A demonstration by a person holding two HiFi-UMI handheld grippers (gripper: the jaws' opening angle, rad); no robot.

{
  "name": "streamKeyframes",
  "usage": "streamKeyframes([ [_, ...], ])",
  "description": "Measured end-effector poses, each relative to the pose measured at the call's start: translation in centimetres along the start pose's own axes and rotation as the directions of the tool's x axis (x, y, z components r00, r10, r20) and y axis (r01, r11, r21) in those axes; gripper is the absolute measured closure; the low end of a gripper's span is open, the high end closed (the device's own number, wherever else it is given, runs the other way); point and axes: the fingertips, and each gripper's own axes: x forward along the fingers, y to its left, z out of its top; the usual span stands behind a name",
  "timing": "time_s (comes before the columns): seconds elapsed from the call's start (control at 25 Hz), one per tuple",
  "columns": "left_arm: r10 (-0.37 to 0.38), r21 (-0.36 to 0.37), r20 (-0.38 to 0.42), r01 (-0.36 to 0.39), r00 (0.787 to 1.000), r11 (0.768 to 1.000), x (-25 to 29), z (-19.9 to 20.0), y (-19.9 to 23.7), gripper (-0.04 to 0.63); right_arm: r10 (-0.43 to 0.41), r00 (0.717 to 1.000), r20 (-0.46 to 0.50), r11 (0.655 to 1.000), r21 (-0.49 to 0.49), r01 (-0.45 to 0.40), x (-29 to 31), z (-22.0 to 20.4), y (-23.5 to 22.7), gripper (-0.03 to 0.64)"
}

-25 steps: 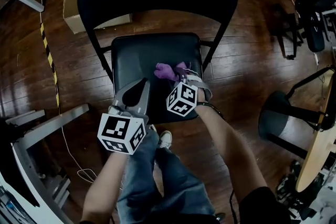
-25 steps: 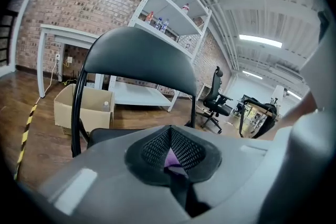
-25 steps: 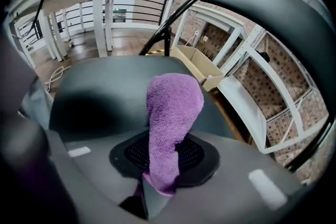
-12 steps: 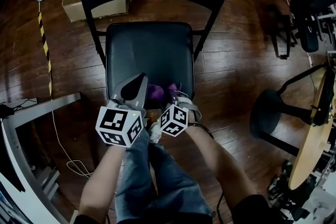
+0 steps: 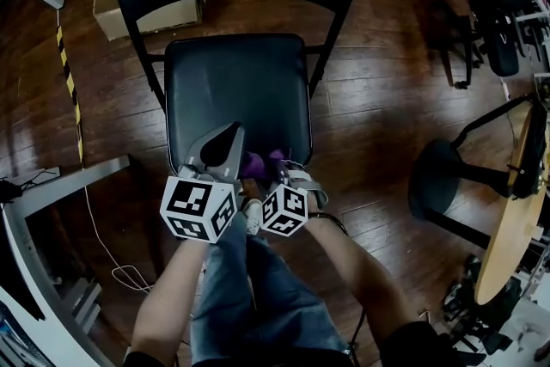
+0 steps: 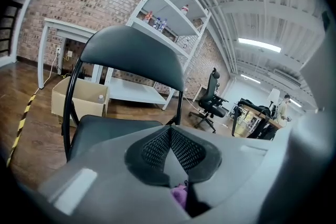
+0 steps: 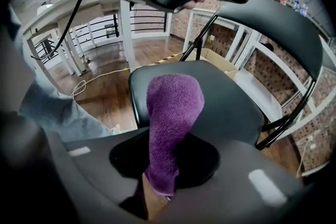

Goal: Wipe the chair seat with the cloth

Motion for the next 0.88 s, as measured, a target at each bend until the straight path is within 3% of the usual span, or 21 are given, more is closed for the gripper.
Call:
streamKeyframes([
  [0.16, -0.001, -0.011, 0.018, 0.002, 1.000, 1.000, 1.2, 1.4, 0.0, 0.591, -0.076, 0.994, 0.074, 0.997, 0.011, 0.076, -1.5, 2.0, -7.3, 0.533],
  [0.32, -0.024, -0.006, 0.011, 0.025, 1.000, 1.000, 2.9, 2.6, -0.1, 0.591, -0.208, 0.977, 0.046, 0.978, -0.007, 0.209, -1.9, 2.8, -17.5, 0.533],
  [0.52, -0.067, 0.039, -0.025, 0.068, 0.997, 0.997, 4.2, 3.9, -0.3, 0.591, -0.291, 0.956, -0.028, 0.957, 0.002, 0.291, -0.5, 2.7, -26.2, 0.533],
  [0.64, -0.068, 0.062, -0.039, 0.070, 0.997, 0.996, 5.0, 4.6, 0.6, 0.591, -0.329, 0.940, -0.088, 0.942, 0.036, 0.333, 1.0, 2.8, -29.9, 0.532],
  [0.8, -0.061, 0.087, -0.060, 0.066, 0.996, 0.994, 6.1, 5.0, 2.2, 0.591, -0.376, 0.913, -0.161, 0.920, 0.052, 0.388, 3.6, 4.2, -31.5, 0.535],
  [0.88, -0.056, 0.092, -0.068, 0.062, 0.996, 0.994, 6.4, 5.3, 3.0, 0.591, -0.396, 0.899, -0.187, 0.898, 0.124, 0.422, 4.5, 4.4, -32.5, 0.535],
])
